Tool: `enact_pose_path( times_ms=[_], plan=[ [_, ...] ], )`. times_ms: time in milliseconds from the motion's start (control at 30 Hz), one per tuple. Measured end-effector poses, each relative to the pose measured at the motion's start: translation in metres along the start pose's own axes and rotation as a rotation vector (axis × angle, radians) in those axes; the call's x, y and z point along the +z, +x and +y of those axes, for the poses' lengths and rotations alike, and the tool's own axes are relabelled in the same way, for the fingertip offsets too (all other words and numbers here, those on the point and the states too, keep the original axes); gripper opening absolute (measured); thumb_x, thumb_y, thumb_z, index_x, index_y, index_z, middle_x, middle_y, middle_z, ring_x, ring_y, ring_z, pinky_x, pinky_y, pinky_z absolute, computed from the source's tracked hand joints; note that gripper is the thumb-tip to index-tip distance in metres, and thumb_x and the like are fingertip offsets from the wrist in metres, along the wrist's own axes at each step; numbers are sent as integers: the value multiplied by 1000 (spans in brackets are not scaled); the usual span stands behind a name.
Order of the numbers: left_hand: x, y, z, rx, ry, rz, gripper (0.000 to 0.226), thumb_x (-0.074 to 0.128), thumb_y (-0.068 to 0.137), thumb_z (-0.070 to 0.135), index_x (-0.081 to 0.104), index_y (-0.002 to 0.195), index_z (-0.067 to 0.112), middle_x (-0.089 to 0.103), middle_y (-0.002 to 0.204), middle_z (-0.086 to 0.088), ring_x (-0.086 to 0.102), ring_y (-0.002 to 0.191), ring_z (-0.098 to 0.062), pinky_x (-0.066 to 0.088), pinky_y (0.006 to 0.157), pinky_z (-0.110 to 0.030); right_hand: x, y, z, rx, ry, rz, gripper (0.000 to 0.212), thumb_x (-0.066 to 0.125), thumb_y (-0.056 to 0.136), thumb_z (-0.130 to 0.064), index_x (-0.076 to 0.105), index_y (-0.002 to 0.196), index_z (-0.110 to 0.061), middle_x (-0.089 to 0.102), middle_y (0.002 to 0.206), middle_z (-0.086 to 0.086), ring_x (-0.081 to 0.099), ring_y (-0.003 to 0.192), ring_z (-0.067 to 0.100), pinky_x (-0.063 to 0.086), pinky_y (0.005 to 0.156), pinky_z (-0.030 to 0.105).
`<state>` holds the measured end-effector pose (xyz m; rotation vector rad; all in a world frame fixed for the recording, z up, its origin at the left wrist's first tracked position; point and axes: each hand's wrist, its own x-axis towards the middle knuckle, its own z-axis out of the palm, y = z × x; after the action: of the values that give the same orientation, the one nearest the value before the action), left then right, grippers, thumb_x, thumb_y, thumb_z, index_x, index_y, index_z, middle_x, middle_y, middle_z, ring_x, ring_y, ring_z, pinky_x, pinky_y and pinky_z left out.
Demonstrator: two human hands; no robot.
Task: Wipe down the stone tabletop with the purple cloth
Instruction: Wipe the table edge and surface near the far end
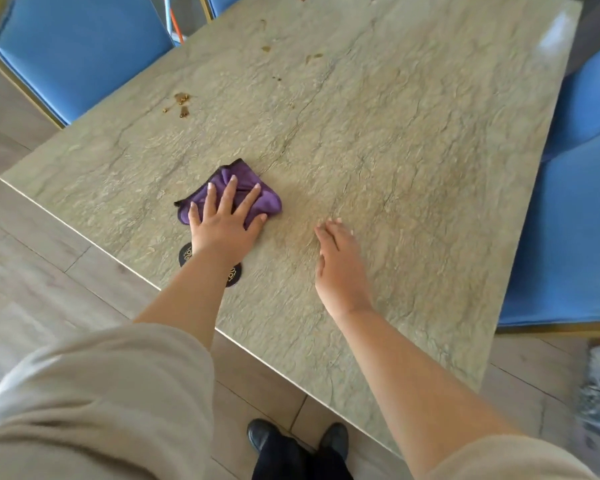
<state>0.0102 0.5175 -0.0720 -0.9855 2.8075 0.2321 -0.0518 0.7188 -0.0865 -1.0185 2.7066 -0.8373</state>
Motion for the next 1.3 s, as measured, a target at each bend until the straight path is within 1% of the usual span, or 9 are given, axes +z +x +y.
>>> enact_pose_path(
  times_ms=[133,233,433,633,733,900,1000,1067,1300],
  plan=[
    [11,-57,-17,161,-145,133,48,31,98,53,24,146,51,16,160,14,11,148,-20,9,119,-44,5,-1,-16,101,-27,78,49,42,95,-10,37,144,-12,26,155,6,11,147,20,10,121,39],
    [18,-91,-57,318,-111,139,47,27,96,54,35,142,48,25,155,19,19,146,-15,11,120,-41,20,0,-53,137,13,90,45,43,94,-11,44,139,-9,32,151,12,17,145,26,9,120,40],
    [3,-27,-118,331,-67,91,55,17,90,62,23,144,53,10,158,22,-2,148,-7,-2,121,-41,68,31,-121,60,32,55,46,42,96,-14,39,142,-11,28,154,9,13,147,23,3,120,35],
    [-28,74,-165,430,-27,9,55,16,89,63,14,143,57,5,159,23,-4,148,-9,-3,120,-41,103,58,-159,371,-188,164,52,32,99,-21,23,150,-19,16,159,4,5,148,20,0,120,44],
    [-27,61,-165,449,-48,-13,50,25,96,54,15,145,53,6,159,23,-3,148,-9,-3,120,-37,115,59,-181,477,-212,182,54,35,98,-21,22,150,-18,12,160,3,1,148,21,-4,119,44],
    [-10,5,-227,895,-68,55,47,33,94,50,36,141,47,30,154,17,27,144,-15,16,116,-42,126,51,-207,489,-209,184,59,42,94,-11,24,150,-22,16,159,-1,4,148,20,-4,119,42],
    [-13,37,-255,1088,15,68,46,34,96,51,36,142,48,27,156,16,23,146,-14,15,117,-44,128,54,-208,515,-188,248,53,42,93,-10,35,145,-22,28,155,0,13,147,20,3,120,43],
    [-19,69,-250,1068,33,40,47,32,95,53,32,142,51,21,157,18,16,148,-12,9,119,-42,128,65,-207,545,-166,283,47,42,95,-13,41,141,-20,33,152,2,18,145,21,6,120,45],
    [-41,141,-178,671,-11,-14,50,20,95,54,8,144,57,3,159,24,-5,148,-9,-4,120,-40,121,122,-189,560,-120,266,48,38,97,-11,34,144,-21,18,158,3,3,148,21,0,120,41]
  ],
)
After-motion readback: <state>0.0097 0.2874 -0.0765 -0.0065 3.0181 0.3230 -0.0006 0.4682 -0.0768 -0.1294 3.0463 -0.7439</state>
